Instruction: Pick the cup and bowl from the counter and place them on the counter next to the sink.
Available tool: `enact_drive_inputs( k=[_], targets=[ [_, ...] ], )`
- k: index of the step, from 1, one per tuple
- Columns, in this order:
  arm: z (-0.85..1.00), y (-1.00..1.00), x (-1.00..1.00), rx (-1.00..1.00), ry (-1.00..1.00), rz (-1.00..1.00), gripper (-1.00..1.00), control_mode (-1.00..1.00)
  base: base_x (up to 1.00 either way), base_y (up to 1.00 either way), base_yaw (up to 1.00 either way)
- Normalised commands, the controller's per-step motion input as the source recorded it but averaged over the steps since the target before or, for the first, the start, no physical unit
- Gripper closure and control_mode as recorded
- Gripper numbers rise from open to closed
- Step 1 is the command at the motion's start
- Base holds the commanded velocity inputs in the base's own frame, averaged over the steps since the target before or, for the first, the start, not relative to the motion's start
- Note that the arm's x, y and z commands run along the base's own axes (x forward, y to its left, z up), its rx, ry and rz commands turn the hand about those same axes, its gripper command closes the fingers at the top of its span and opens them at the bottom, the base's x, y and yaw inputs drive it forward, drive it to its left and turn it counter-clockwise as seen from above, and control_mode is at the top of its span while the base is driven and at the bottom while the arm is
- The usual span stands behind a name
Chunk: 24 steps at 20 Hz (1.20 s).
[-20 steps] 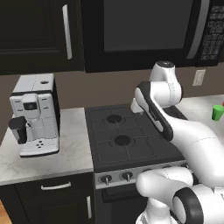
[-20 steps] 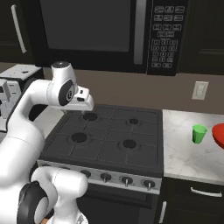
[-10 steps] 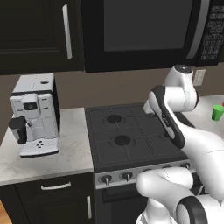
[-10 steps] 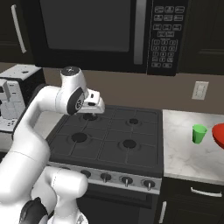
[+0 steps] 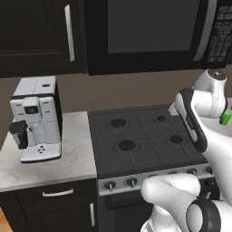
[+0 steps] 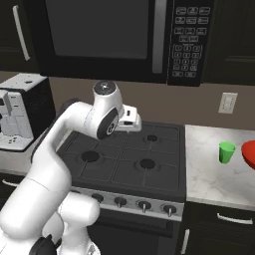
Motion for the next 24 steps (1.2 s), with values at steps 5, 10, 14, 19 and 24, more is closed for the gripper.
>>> enact_drive_inputs(
  k=[5,10,14,19,24],
  targets=[
    [0.09,-0.65,0.00,0.00,-0.04,0.00,-1.00,-1.00,0.00,0.00,0.00],
    [0.07,-0.49,0.00,0.00,-0.02,0.00,-1.00,-1.00,0.00,0.00,0.00],
    [0.05,-0.49,0.00,0.00,-0.02,0.00,-1.00,-1.00,0.00,0.00,0.00],
    [0.05,-0.45,-0.06,0.00,0.00,-0.01,-1.00,-1.00,0.00,0.00,0.00],
    [0.00,-0.50,-0.11,0.00,0.00,-0.01,-1.00,-1.00,0.00,0.00,0.00]
  ],
)
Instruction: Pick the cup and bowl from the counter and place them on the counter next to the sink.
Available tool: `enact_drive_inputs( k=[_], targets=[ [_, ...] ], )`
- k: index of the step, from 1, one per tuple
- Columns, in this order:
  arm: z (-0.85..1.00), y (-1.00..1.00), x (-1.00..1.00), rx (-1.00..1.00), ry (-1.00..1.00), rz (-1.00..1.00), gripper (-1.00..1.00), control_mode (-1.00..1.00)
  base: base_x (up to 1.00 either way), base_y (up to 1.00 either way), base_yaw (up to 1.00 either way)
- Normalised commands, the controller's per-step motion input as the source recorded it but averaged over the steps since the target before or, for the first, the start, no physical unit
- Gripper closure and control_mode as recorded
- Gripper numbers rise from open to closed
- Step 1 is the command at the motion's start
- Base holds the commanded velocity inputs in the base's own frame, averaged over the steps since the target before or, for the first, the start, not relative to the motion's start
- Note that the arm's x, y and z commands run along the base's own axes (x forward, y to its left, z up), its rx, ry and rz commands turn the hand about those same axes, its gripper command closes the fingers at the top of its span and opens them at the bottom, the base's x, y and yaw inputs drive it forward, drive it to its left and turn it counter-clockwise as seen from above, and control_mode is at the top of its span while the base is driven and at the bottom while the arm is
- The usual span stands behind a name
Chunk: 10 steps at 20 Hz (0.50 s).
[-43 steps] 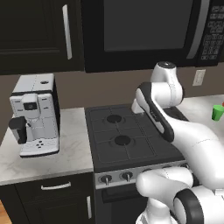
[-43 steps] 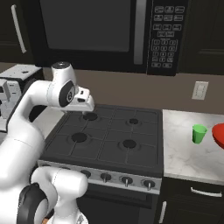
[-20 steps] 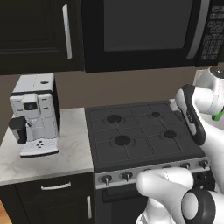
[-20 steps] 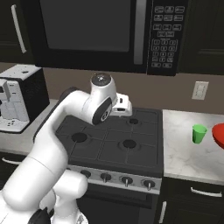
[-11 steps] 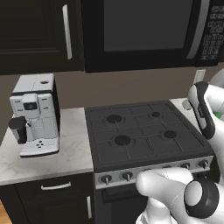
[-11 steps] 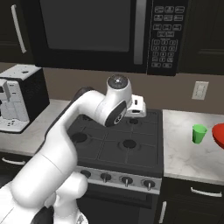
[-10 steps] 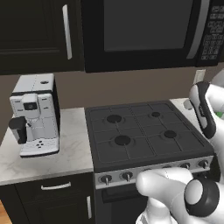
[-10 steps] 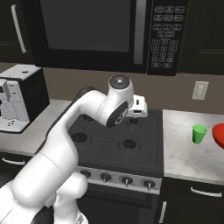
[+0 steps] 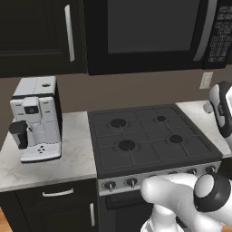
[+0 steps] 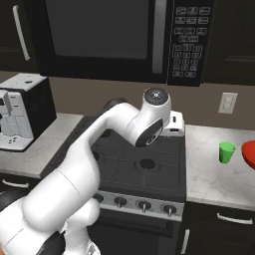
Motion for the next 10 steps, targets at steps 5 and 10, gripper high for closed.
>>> enact_drive_inputs(
  k=[5,10],
  targets=[
    [0.00,-0.42,-0.16,-0.03,0.00,-0.04,-1.00,-1.00,0.00,0.00,0.00],
    [0.00,-0.38,-0.27,-0.05,0.00,-0.08,-1.00,-1.00,0.00,0.00,0.00]
  ],
)
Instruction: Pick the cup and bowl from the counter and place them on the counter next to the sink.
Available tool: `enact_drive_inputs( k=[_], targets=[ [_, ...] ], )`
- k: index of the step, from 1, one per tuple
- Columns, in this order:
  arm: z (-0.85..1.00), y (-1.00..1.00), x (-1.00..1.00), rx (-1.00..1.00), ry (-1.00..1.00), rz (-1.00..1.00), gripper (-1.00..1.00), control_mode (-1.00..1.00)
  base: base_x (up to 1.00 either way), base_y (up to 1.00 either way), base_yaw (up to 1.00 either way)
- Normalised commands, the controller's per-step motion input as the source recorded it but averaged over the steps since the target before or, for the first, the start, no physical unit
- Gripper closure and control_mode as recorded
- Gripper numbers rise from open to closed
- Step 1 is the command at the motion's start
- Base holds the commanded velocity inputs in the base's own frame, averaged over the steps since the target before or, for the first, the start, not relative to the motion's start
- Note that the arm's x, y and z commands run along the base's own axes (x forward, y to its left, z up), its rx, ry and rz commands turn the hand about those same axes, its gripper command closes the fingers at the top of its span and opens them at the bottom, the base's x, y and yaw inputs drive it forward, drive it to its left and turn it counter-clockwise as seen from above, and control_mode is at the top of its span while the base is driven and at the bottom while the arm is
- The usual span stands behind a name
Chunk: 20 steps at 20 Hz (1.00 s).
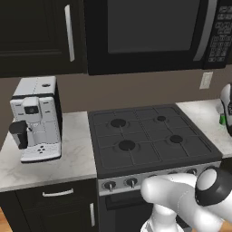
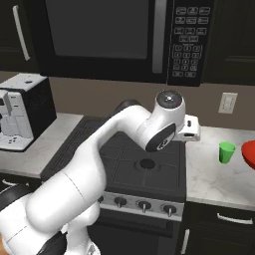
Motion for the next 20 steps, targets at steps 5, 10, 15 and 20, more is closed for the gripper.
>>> enact_drive_inputs(
  k=[5,10,15,20],
  targets=[
    [0.00,-0.38,-0.22,-0.06,0.00,-0.11,-1.00,-1.00,0.00,0.00,0.00],
    [-0.01,-0.25,-0.07,-0.03,0.01,-0.10,-1.00,-1.00,0.00,0.00,0.00],
    [-0.09,-0.09,0.27,0.00,0.09,-0.01,-1.00,-1.00,0.00,0.00,0.00],
    [-0.16,-0.07,0.62,0.00,0.10,0.00,-1.00,-1.00,0.00,0.00,0.00]
  ],
)
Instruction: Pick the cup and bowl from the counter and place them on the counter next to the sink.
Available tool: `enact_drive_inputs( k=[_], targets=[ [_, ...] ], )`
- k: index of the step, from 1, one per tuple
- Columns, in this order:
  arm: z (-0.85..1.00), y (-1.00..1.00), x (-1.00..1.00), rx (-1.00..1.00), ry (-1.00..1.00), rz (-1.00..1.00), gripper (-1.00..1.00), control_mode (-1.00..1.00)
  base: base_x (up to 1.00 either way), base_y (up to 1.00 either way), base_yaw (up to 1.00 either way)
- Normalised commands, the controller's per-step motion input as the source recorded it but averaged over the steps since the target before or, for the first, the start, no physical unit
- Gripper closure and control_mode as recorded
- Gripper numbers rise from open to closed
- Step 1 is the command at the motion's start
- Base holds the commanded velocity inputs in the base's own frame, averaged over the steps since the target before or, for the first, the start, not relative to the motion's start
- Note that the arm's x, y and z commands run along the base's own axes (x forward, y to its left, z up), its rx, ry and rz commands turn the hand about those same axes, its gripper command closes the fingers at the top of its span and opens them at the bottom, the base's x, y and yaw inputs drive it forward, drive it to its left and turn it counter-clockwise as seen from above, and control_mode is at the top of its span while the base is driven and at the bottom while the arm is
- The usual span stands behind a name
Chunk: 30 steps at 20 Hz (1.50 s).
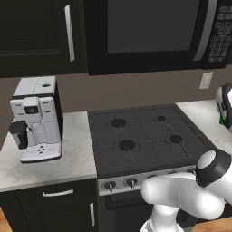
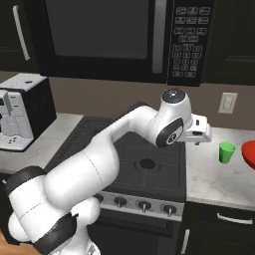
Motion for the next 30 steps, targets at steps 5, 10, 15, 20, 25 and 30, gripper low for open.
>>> enact_drive_inputs(
  k=[5,10,15,20,25,30],
  targets=[
    [-0.17,-0.20,0.50,0.00,0.11,0.00,-1.00,-1.00,0.00,0.00,0.00],
    [-0.09,-0.49,0.04,0.00,0.04,0.00,-1.00,-1.00,0.00,0.00,0.00],
    [-0.01,-0.55,0.00,0.03,0.00,0.00,-1.00,-1.00,0.00,0.00,0.00],
    [0.00,-0.21,0.00,0.02,0.00,0.03,-1.00,-1.00,0.00,0.00,0.00],
    [-0.05,-0.08,0.01,0.00,0.02,0.06,-1.00,-1.00,0.00,0.00,0.00],
    [-0.17,0.00,0.08,0.00,0.00,0.08,-1.00,-1.00,0.00,0.00,0.00]
  ],
)
